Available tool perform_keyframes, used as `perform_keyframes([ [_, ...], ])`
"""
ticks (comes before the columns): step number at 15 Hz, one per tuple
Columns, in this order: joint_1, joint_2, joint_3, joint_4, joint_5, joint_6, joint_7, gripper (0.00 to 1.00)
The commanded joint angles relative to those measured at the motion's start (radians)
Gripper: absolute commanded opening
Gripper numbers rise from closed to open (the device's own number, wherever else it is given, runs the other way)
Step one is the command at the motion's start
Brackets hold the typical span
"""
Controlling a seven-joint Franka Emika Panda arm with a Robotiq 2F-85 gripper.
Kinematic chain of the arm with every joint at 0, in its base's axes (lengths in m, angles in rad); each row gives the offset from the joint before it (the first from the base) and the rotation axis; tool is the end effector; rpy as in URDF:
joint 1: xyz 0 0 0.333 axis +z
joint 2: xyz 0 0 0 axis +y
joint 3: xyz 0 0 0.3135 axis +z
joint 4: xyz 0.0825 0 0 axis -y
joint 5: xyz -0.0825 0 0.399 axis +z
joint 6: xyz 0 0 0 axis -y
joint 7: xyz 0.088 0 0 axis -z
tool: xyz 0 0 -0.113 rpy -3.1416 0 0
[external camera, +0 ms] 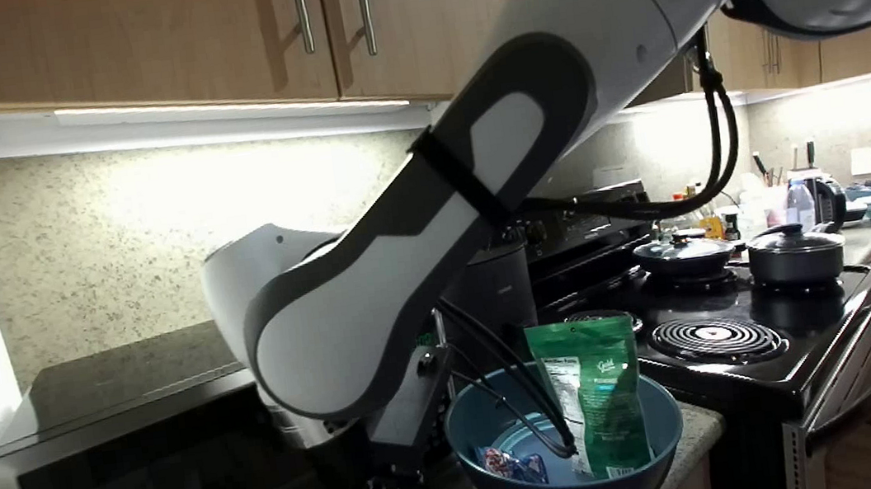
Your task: Pick up the three sachets from the countertop and put them in the blue dish.
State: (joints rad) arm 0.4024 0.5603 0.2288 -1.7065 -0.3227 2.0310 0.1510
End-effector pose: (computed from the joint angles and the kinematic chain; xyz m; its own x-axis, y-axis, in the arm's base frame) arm 0.5489 0.3628 0.2403 0.7985 0.5681 -0.1991 0.5985 -0.7847 0.1614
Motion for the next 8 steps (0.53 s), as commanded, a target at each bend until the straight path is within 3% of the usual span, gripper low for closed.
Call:
perform_keyframes([
  [1, 0.017, 0.008, -0.017, 0.013, 0.01, -0.003, -0.009, 1.0],
  [4, 0.044, 0.048, -0.04, 0.054, -0.06, 0.005, -0.027, 1.0],
  [8, 0.077, 0.152, -0.059, 0.193, -0.092, -0.03, -0.045, 1.0],
])
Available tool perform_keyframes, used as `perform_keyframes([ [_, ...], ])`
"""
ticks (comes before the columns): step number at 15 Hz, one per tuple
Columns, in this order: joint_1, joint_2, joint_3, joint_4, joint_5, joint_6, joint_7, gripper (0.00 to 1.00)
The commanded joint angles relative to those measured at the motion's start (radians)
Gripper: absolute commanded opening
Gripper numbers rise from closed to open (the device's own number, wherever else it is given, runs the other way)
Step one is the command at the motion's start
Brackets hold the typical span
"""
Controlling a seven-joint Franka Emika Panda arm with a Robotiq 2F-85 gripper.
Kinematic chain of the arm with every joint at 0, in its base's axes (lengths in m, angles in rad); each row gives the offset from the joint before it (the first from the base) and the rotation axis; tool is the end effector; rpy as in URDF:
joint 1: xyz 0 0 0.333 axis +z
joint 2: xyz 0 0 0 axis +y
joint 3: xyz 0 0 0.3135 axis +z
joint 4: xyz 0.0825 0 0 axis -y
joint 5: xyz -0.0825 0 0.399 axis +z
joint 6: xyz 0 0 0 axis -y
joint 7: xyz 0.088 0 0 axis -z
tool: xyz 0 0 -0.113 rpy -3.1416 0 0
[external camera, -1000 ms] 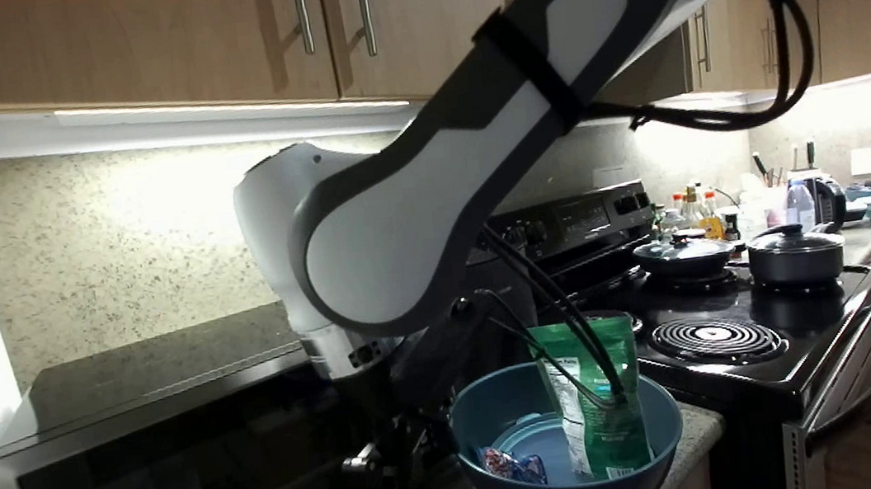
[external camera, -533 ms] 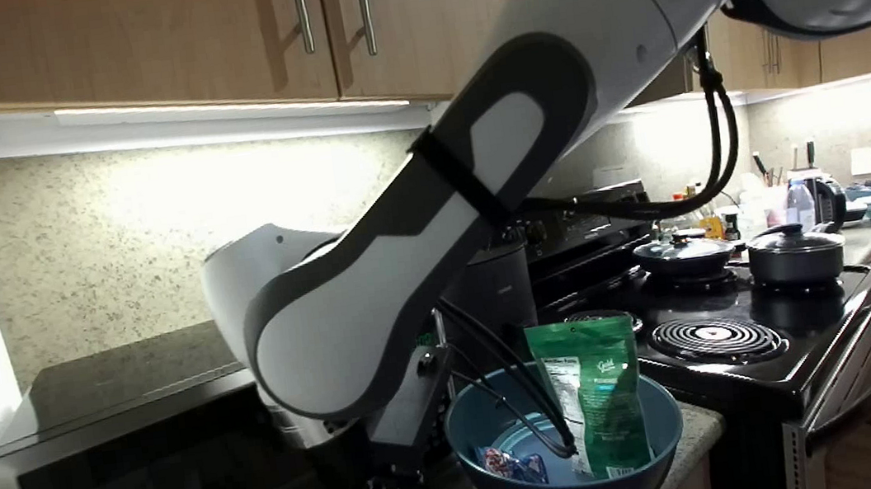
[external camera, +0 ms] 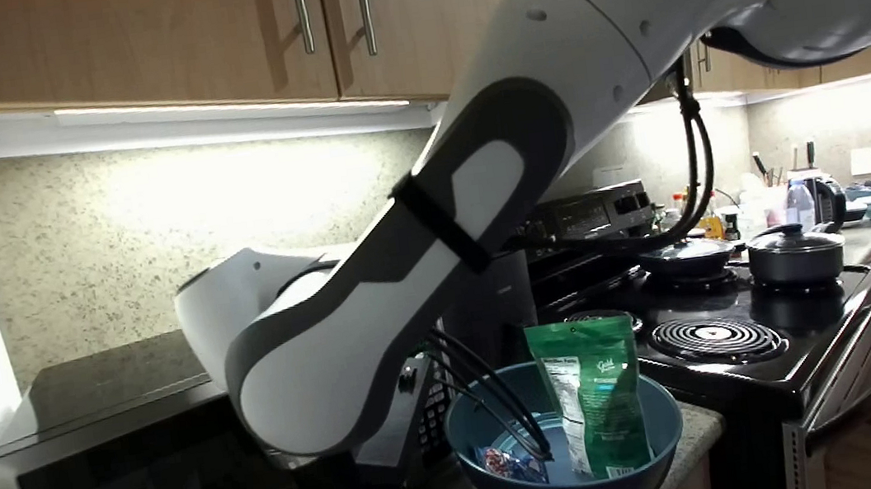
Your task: Pick up the three sachets from the countertop and put them in the blue dish.
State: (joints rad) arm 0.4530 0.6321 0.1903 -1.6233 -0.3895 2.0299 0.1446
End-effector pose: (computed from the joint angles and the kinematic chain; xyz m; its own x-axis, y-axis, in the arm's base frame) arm 0.5631 0.3768 0.2265 0.7736 0.6043 -0.1909 0.6337 -0.7414 0.2208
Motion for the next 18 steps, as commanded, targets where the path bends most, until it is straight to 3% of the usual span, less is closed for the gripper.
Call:
perform_keyframes([
  [1, 0.034, 0.109, -0.024, 0.148, -0.028, -0.031, -0.044, 1.0],
  [7, 0.063, 0.236, -0.036, 0.313, 0.007, -0.089, -0.056, 1.0],
  [13, 0.018, 0.18, -0.052, 0.178, 0.023, -0.11, -0.036, 1.0],
  [14, 0.008, 0.167, -0.05, 0.155, 0.028, -0.106, -0.035, 0.96],
  [15, -0.008, 0.155, -0.046, 0.13, 0.042, -0.1, -0.037, 0.75],
  [18, -0.054, 0.12, -0.027, 0.062, 0.103, -0.074, -0.055, 0.62],
])
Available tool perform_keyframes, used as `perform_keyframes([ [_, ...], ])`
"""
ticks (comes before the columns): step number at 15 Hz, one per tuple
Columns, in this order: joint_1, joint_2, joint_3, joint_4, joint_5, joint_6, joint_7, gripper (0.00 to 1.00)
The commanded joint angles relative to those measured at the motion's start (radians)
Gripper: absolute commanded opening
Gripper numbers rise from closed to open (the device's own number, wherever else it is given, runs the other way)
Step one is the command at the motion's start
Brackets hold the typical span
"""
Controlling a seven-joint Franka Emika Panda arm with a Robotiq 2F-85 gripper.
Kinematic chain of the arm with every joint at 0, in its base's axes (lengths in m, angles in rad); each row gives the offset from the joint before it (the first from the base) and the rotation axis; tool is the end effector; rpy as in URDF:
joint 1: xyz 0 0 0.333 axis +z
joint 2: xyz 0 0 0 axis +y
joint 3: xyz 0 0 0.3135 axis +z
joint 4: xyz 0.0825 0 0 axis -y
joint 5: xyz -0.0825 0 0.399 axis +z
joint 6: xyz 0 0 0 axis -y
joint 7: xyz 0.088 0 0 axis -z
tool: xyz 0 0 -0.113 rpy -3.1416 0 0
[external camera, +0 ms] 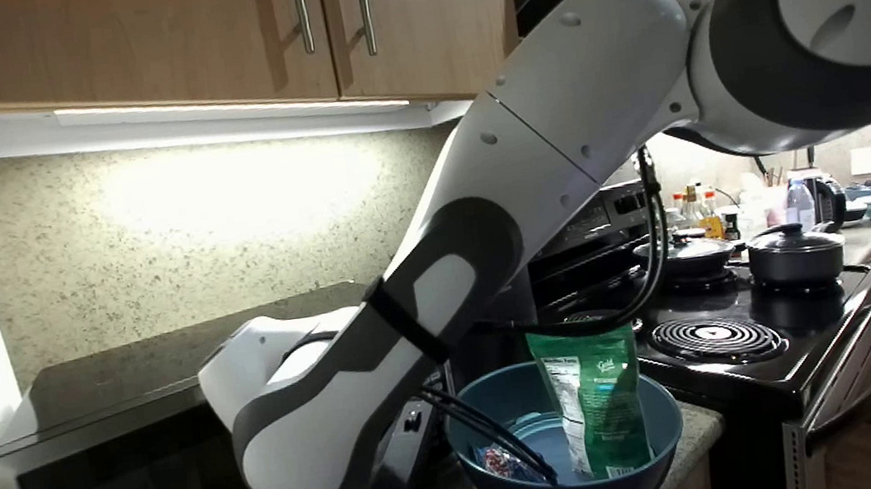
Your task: Pick up the three sachets from the countertop and put them in the blue dish.
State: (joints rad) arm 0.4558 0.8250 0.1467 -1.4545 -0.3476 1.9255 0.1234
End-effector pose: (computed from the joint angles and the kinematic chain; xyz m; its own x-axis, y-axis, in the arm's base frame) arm 0.5899 0.3583 0.1570 0.7849 0.5302 -0.3207 0.6030 -0.7727 0.1983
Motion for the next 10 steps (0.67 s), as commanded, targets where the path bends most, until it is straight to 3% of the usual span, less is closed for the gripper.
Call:
perform_keyframes([
  [1, -0.065, -0.079, 0.019, -0.112, 0.078, 0.029, -0.037, 0.56],
  [7, -0.121, -0.139, 0.04, -0.189, 0.152, 0.043, -0.083, 0.16],
  [10, -0.15, -0.181, 0.067, -0.233, 0.213, 0.029, -0.131, 0.07],
])
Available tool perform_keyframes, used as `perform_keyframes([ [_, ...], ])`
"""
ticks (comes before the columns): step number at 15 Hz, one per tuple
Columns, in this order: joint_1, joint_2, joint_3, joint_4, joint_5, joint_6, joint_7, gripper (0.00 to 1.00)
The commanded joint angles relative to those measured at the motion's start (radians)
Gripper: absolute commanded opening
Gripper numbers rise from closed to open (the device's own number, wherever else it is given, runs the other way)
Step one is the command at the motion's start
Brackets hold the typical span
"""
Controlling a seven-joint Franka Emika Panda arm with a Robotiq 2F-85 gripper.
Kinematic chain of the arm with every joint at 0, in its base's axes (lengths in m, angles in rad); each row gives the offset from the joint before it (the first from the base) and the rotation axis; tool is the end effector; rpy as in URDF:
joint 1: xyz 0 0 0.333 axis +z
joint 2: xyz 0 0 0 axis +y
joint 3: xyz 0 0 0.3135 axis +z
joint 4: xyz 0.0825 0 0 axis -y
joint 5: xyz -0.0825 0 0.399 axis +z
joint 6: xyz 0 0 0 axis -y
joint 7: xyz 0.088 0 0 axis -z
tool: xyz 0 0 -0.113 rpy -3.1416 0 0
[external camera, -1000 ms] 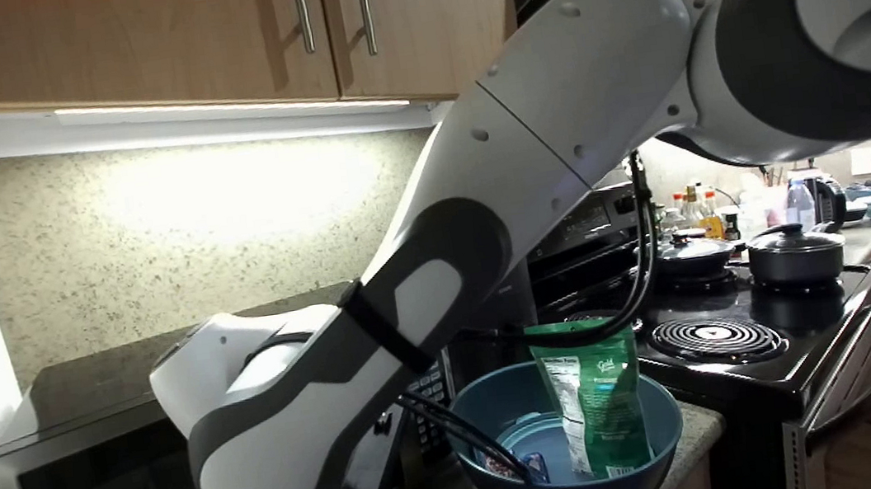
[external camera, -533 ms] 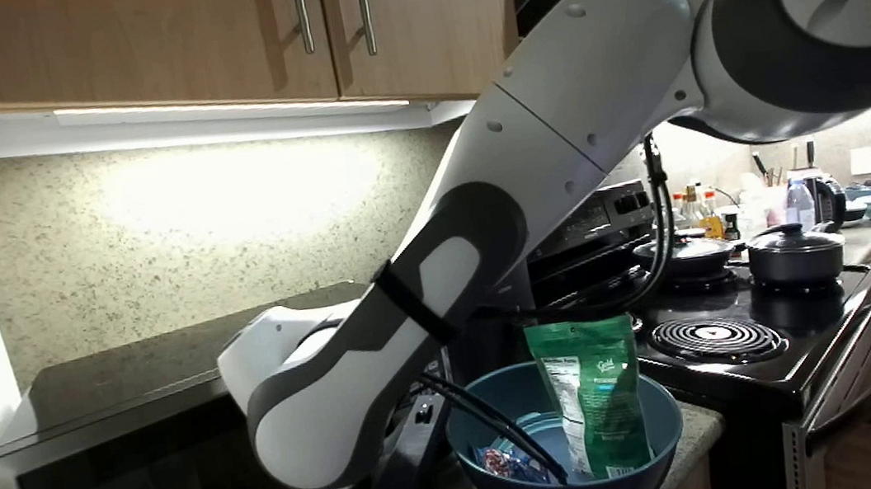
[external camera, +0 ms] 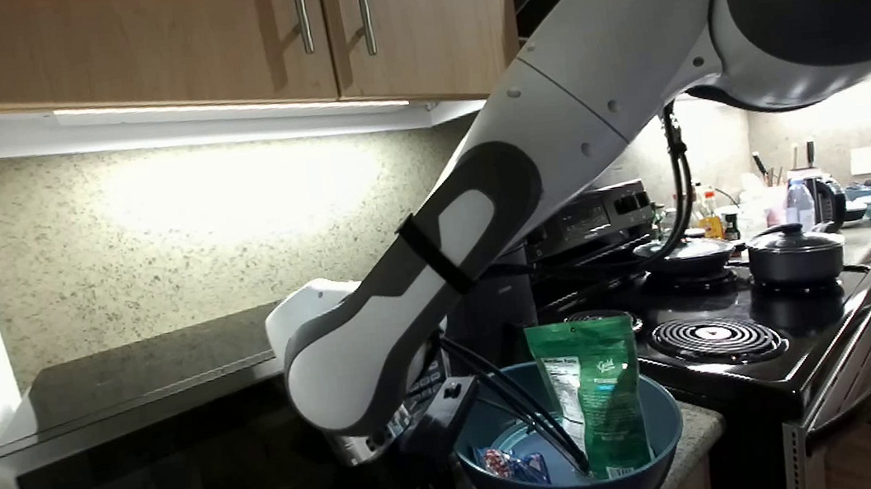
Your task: Pick up the three sachets from the countertop and put them in the blue dish.
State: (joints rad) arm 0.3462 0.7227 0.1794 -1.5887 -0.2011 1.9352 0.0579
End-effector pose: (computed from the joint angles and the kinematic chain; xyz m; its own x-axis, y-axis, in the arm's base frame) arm 0.5849 0.3101 0.1736 0.8021 0.4825 -0.3519 0.5315 -0.8454 0.0523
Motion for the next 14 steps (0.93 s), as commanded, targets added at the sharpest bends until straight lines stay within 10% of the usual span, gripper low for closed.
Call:
perform_keyframes([
  [1, -0.056, -0.097, 0.054, -0.119, 0.101, 0.011, -0.099, 0.05],
  [3, -0.059, -0.137, 0.063, -0.155, 0.13, 0.009, -0.115, 0.05],
  [4, -0.054, -0.16, 0.061, -0.173, 0.128, 0.016, -0.109, 0.3],
  [14, 0.017, -0.183, -0.025, -0.249, -0.059, 0.197, 0.054, 0.81],
])
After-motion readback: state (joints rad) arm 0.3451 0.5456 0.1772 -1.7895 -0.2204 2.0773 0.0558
